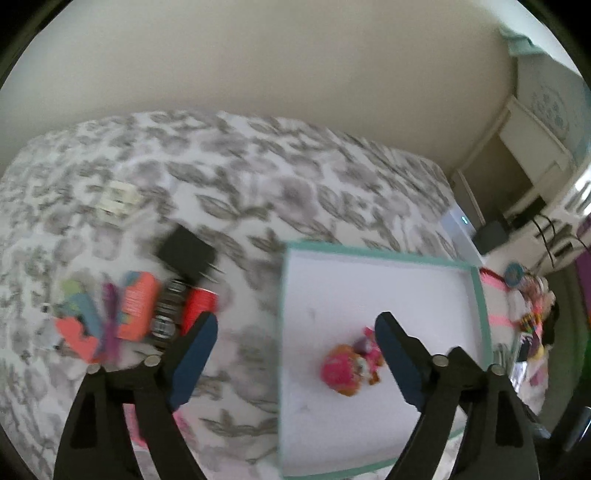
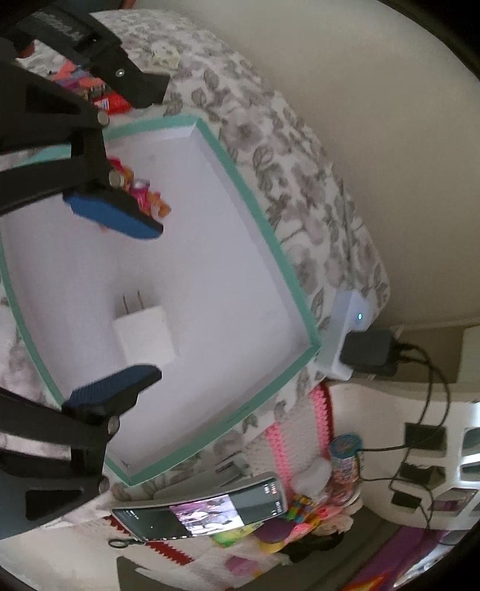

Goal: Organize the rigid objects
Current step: 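Carry the white charger into the tray while the left gripper moves the toy dog there, then open both grippers and withdraw them from the tray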

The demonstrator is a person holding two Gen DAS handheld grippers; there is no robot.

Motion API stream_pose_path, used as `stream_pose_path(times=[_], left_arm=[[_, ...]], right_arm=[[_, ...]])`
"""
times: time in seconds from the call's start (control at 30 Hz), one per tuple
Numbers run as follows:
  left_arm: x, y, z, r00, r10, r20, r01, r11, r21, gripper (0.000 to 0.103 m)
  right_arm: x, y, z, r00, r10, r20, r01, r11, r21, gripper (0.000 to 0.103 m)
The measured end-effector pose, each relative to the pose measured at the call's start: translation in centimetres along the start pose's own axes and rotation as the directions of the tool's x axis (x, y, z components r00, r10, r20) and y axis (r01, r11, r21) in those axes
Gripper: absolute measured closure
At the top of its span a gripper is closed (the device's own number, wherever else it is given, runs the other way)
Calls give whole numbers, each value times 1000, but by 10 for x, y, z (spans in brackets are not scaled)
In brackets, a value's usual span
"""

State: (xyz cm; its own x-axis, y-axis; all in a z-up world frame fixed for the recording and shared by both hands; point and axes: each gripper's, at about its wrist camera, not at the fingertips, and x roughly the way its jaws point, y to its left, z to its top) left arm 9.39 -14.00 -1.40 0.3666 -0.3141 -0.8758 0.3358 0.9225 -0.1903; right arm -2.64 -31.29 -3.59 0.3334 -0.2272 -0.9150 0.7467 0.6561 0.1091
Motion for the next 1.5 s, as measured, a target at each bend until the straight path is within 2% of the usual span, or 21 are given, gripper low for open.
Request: stream_pose_path(times=[0.13,0.33,0.53,0.73,0.87,1.03,1.23,1.33,1.5], left_arm=[[-17,32,5,998,50,30,-48,997,-53,10],[-28,85,3,992,128,9,-125,979,-159,10],[-44,130,-2,991,127,51,-108,955,-277,2],[-52,162,-12,984,161,71,-132,941,-313,2],[-51,178,-20,980,196,34,-176,934,-311,2],[-37,200,-32,953,294,-74,-302,903,-306,2],[-15,223,-46,941,294,-170,-335,885,-324,2],[-9,229,-47,938,290,-188,-339,879,-334,2],[-1,237,-45,942,269,-203,-327,872,-365,2]], right_arm=[[-14,11,0,999,34,35,-33,999,-37,15],[-26,32,-8,994,90,56,-84,992,-92,0],[-32,59,-20,989,130,70,-117,979,-166,0],[-38,97,-39,976,210,55,-189,947,-260,0],[-35,125,-56,964,268,-3,-255,914,-316,0],[-25,162,-84,955,281,-99,-297,869,-396,0],[0,191,-116,939,253,-233,-335,829,-447,0],[15,200,-132,929,228,-290,-344,819,-459,0],[30,210,-148,924,194,-331,-343,802,-489,0]])
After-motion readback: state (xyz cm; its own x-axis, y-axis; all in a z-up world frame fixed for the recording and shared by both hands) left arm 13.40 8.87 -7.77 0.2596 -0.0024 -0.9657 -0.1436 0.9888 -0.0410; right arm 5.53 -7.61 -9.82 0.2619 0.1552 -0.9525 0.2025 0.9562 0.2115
